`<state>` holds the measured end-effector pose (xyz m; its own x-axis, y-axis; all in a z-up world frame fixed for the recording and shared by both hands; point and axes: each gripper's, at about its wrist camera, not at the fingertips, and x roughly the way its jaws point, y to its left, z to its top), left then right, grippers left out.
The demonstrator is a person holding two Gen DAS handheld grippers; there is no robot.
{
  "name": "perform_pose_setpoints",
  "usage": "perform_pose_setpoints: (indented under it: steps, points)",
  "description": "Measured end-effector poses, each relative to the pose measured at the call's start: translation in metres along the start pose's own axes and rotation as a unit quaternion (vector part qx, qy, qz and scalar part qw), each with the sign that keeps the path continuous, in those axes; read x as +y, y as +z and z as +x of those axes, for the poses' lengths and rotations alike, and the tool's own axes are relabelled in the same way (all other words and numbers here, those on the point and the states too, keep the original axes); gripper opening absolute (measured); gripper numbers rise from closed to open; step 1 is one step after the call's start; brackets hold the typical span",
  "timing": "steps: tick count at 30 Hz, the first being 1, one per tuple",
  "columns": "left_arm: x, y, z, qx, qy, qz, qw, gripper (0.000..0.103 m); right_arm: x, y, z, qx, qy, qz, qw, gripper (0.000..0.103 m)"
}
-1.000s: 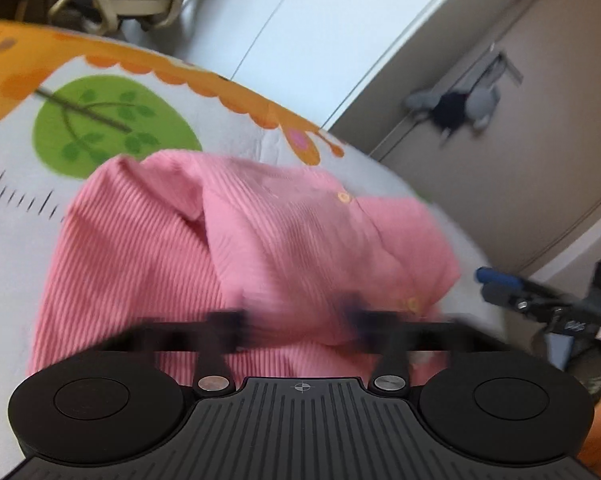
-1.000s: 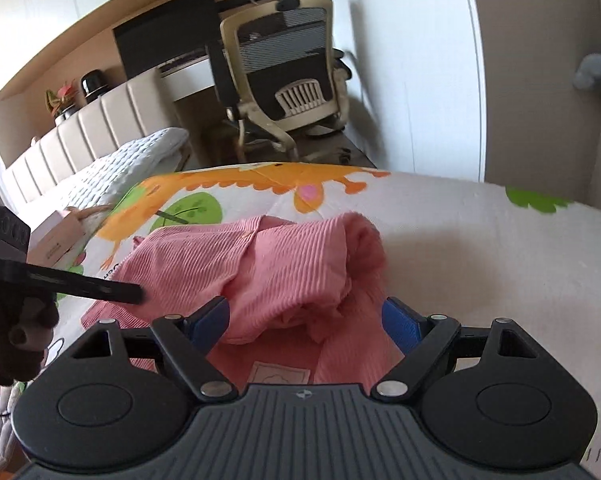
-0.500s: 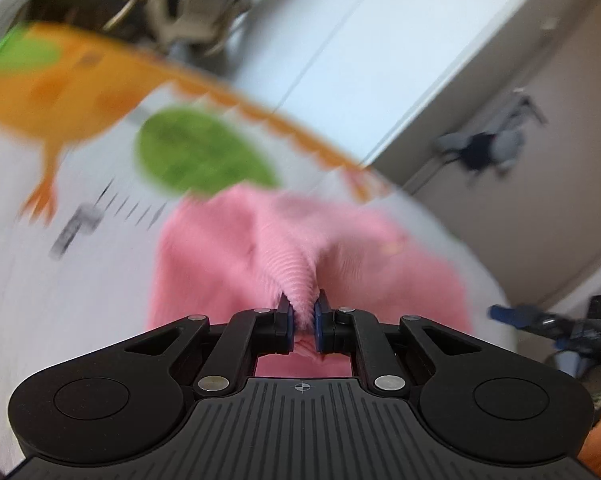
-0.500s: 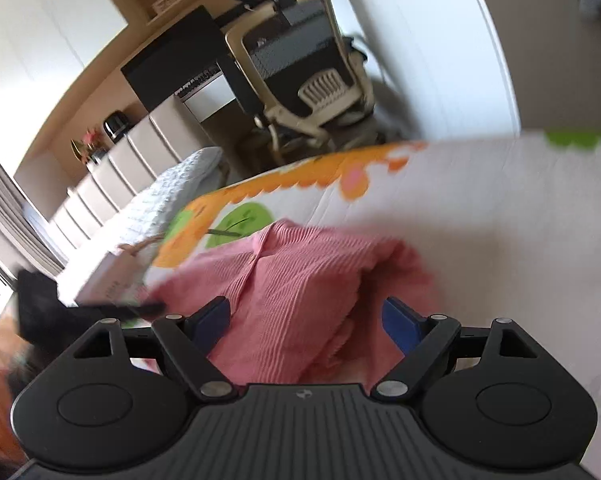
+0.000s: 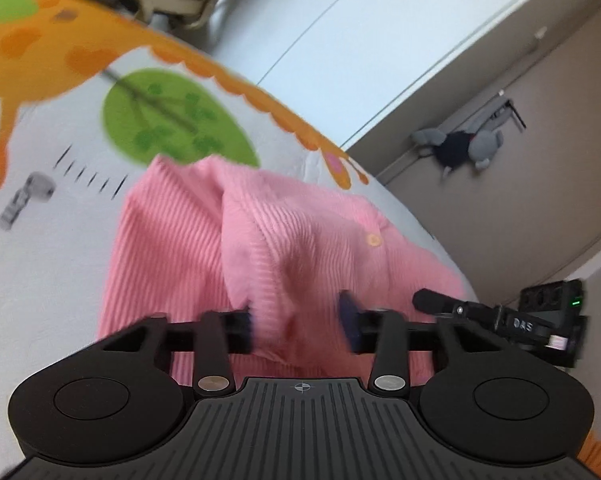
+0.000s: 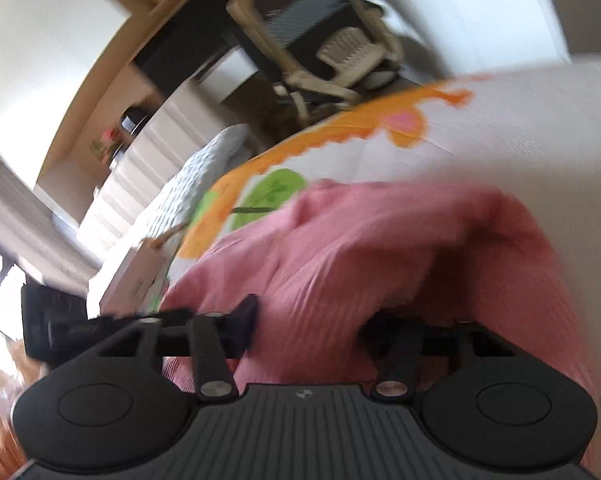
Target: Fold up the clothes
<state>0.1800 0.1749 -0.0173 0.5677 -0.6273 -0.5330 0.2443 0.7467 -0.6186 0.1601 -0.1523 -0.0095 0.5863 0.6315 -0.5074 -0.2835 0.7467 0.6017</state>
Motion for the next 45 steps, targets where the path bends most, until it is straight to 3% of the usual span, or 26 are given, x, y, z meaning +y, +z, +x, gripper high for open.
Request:
perform_pose_setpoints:
  steps: [3,7,10,13,16,17,19,20,21,23,25,28,31,33,36,39,42,45]
  points:
    - [-0.024,0.014,-0.019,-0.032,-0.024,0.033,0.9987,0.015,0.026,0.010,-0.018,-0.015,0.009,-0.044,0.999,0.037]
    - [-0.052,0.008,-0.052,-0.051,-0.044,0.079,0.9946,0.015,0.042,0.007,-0.052,-0.024,0.016,-0.064,0.998,0.037]
    - [-0.049,-0.016,-0.054,-0.022,-0.032,0.086,0.9955,0.016,0.037,-0.013,-0.062,-0.006,-0.012,-0.065,0.998,0.037]
    - [-0.027,-0.041,-0.034,0.036,0.018,0.067,0.9969,0.019,0.017,-0.040,-0.049,0.037,-0.055,-0.050,0.997,0.038]
    - [-0.010,-0.047,-0.023,0.064,0.035,0.044,0.9964,0.032,-0.003,-0.056,-0.047,0.055,-0.053,-0.018,0.997,0.044]
    - [-0.009,-0.043,-0.027,0.054,0.026,0.039,0.9974,0.036,-0.004,-0.053,-0.055,0.048,-0.047,-0.015,0.998,0.051]
    - [-0.008,-0.031,-0.038,0.028,0.002,0.032,0.9991,0.052,-0.005,-0.044,-0.074,0.026,-0.042,-0.017,0.999,0.068]
    - [-0.006,-0.024,-0.041,0.016,-0.011,0.024,0.9995,0.068,-0.007,-0.039,-0.084,0.011,-0.039,-0.016,0.999,0.074]
    - [-0.005,-0.016,-0.044,0.005,-0.024,0.015,0.9996,0.077,-0.011,-0.032,-0.093,-0.007,-0.034,-0.004,0.999,0.075]
    - [0.004,-0.002,-0.039,-0.001,-0.046,-0.018,0.9988,0.079,-0.024,-0.022,-0.104,-0.040,-0.020,0.037,0.998,0.075]
    - [0.018,0.006,-0.022,0.017,-0.055,-0.061,0.9965,0.079,-0.042,-0.015,-0.104,-0.059,0.002,0.095,0.994,0.077]
    - [0.029,0.010,0.011,0.062,-0.049,-0.091,0.9928,0.081,-0.071,-0.009,-0.079,-0.038,0.024,0.182,0.982,0.077]
    - [0.025,0.015,0.035,0.082,-0.052,-0.075,0.9925,0.088,-0.088,-0.003,-0.045,0.012,0.040,0.230,0.972,0.077]
    - [0.017,0.028,0.046,0.074,-0.053,-0.057,0.9942,0.089,-0.087,0.013,-0.032,0.005,0.031,0.201,0.979,0.077]
    - [0.001,0.046,0.053,0.036,-0.045,-0.025,0.9980,0.090,-0.080,0.051,-0.033,-0.087,-0.003,0.113,0.990,0.077]
    - [-0.006,0.053,0.054,-0.004,-0.015,0.012,0.9998,0.091,-0.069,0.077,-0.039,-0.146,-0.065,0.034,0.987,0.077]
    - [0.000,0.048,0.047,-0.006,0.017,0.028,0.9995,0.093,-0.059,0.074,-0.047,-0.129,-0.085,0.011,0.988,0.077]
    - [0.013,0.042,0.038,0.017,-0.012,0.018,0.9996,0.093,-0.057,0.052,-0.052,-0.068,-0.061,0.040,0.995,0.079]
